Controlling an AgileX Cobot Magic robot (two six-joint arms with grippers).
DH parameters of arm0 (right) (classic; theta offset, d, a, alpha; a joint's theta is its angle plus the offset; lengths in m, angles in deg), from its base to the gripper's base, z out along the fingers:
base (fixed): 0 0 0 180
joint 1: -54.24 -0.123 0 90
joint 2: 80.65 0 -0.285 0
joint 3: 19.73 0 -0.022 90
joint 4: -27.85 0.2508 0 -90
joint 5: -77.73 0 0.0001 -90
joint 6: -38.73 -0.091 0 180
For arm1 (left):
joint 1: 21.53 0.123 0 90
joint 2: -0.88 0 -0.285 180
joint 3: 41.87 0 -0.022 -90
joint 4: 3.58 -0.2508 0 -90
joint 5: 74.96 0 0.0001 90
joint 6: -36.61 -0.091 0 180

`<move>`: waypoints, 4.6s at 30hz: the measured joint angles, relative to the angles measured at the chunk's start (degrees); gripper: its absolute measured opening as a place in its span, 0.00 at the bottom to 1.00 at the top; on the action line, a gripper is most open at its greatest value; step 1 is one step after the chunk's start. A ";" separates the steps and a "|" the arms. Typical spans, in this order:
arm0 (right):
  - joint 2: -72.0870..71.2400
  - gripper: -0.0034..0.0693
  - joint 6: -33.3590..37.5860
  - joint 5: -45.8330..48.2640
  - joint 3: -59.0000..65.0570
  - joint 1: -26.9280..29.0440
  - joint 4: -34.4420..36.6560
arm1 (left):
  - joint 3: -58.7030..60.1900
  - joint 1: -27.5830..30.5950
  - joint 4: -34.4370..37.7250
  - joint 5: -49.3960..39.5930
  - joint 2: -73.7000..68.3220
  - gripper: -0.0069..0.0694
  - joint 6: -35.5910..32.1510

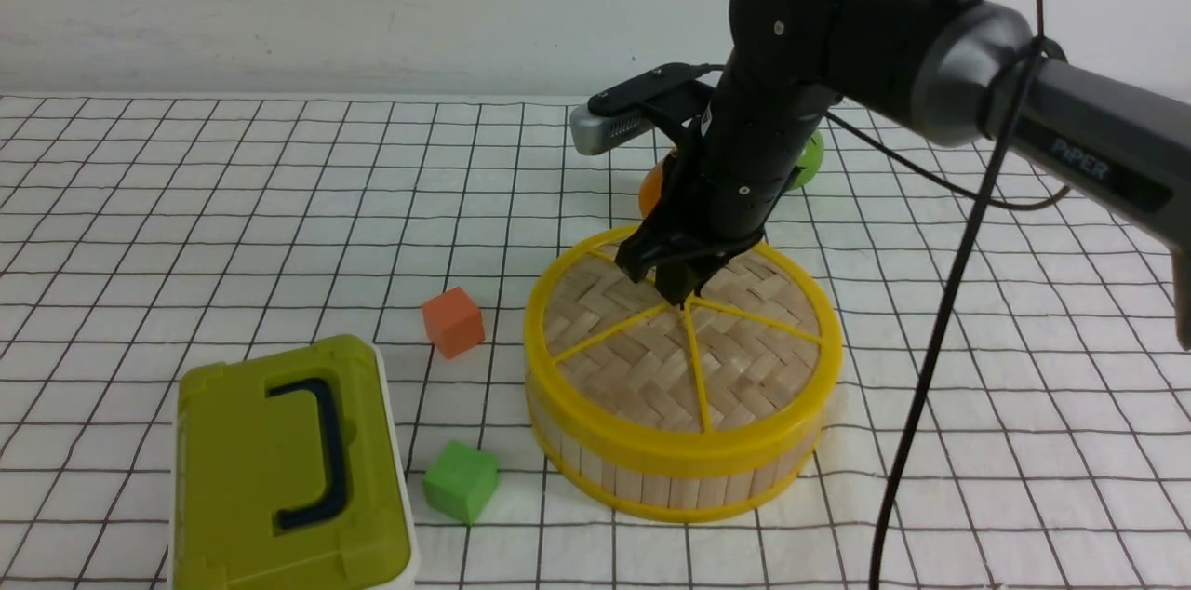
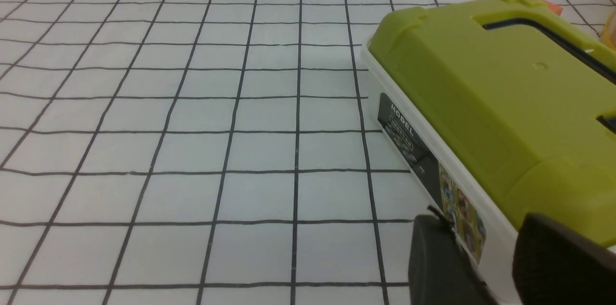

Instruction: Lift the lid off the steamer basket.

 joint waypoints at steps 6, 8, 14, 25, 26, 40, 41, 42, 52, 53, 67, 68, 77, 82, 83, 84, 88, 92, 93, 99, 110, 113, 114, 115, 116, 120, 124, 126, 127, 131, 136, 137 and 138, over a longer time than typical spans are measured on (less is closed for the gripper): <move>-5.49 0.19 0.00 1.71 0.00 0.00 -0.27 | 0.00 0.00 0.00 0.00 0.00 0.40 0.00; -7.59 0.19 0.00 2.32 0.00 0.00 -0.48 | 0.00 0.00 0.00 0.00 0.00 0.40 0.00; -18.46 0.19 0.00 5.21 0.00 1.69 -3.38 | 0.00 0.00 0.00 0.00 0.00 0.40 0.00; -29.96 0.19 0.00 5.16 15.74 21.31 -3.16 | 0.00 0.00 0.00 0.00 0.00 0.40 0.00; -30.07 0.19 0.00 4.98 17.02 21.99 -3.09 | 0.00 0.00 0.00 0.00 0.00 0.40 0.00; -22.23 0.19 0.00 -15.10 33.51 29.11 -0.61 | 0.00 0.00 0.00 0.00 0.00 0.40 0.00; -20.93 0.19 0.00 -16.26 33.63 29.11 -0.36 | 0.00 0.00 0.00 0.00 0.00 0.40 0.00; -20.03 0.19 -0.01 -16.79 33.61 29.11 -0.29 | 0.00 0.00 0.00 0.00 0.00 0.40 0.00; -11.53 0.19 -0.01 -19.29 33.64 29.11 -0.15 | 0.00 0.00 0.00 0.00 0.00 0.40 0.00; -11.45 0.19 -0.01 -19.29 33.64 29.11 -0.15 | 0.00 0.00 0.00 0.00 0.00 0.40 0.00; -24.04 0.50 0.00 -13.25 33.58 29.11 4.95 | 0.00 0.00 0.00 0.00 0.00 0.40 0.00; -28.41 0.49 0.04 -12.59 33.85 29.11 5.50 | 0.00 0.00 0.00 0.00 0.00 0.40 0.00; -58.38 0.31 0.04 -18.23 47.80 29.11 6.13 | 0.00 0.00 0.00 0.00 0.00 0.40 0.00; -76.65 0.22 0.04 -25.71 60.13 29.11 7.17 | 0.00 0.00 0.00 0.00 0.00 0.40 0.00; -77.38 0.22 0.04 -25.71 60.13 29.11 7.17 | 0.00 0.00 0.00 0.00 0.00 0.40 0.00; -83.02 0.17 0.04 -27.35 63.70 29.11 7.33 | 0.00 0.00 0.00 0.00 0.00 0.40 0.00; -93.81 0.04 0.04 -28.56 69.14 29.11 7.33 | 0.00 0.00 0.00 0.00 0.00 0.40 0.00; -98.66 0.02 0.04 -28.67 72.06 29.11 7.33 | 0.00 0.00 0.00 0.00 0.00 0.40 0.00; -98.76 0.02 0.04 -28.67 72.22 29.11 7.33 | 0.00 0.00 0.00 0.00 0.00 0.40 0.00; -99.24 0.02 -0.01 -26.83 73.05 29.11 7.33 | 0.00 0.00 0.00 0.00 0.00 0.40 0.00; -99.24 0.02 -0.06 -25.46 73.05 29.11 7.51 | 0.00 0.00 0.00 0.00 0.00 0.40 0.00; -99.34 0.03 -0.06 -25.81 73.27 29.11 7.21 | 0.00 0.00 0.00 0.00 0.00 0.40 0.00; -99.96 0.03 -0.06 -27.58 74.65 29.11 6.47 | 0.00 0.00 0.00 0.00 0.00 0.40 0.00; -100.28 0.03 -0.06 -28.81 75.68 29.11 5.79 | 0.00 0.00 0.00 0.00 0.00 0.40 0.00; -100.39 0.03 -0.06 -29.13 76.00 29.11 5.66 | 0.00 0.00 0.00 0.00 0.00 0.40 0.00; -105.45 0.02 -0.40 -38.02 85.93 29.11 0.98 | 0.00 0.00 0.00 0.00 0.00 0.40 0.00; -112.64 0.02 -7.57 -41.91 97.73 29.15 -4.22 | 0.00 0.00 0.00 0.00 0.00 0.40 0.00; -114.45 0.02 -10.37 -42.01 100.99 29.15 -5.94 | 0.00 0.00 0.00 0.00 0.00 0.40 0.00; -115.85 0.02 -12.63 -42.01 102.55 29.15 -7.02 | 0.00 0.00 0.00 0.00 0.00 0.40 0.00; -121.71 0.02 -20.70 -42.14 111.88 29.15 -10.97 | 0.00 0.00 0.00 0.00 0.00 0.40 0.00; -122.46 0.01 -21.90 -45.06 115.34 29.22 -11.79 | 0.00 0.00 0.00 0.00 0.00 0.40 0.00; -122.46 0.01 -21.82 -45.25 115.34 29.27 -11.86 | 0.00 0.00 0.00 0.00 0.00 0.40 0.00; -122.46 0.01 -21.16 -45.39 115.38 29.28 -11.86 | 0.00 0.00 0.00 0.00 0.00 0.40 0.00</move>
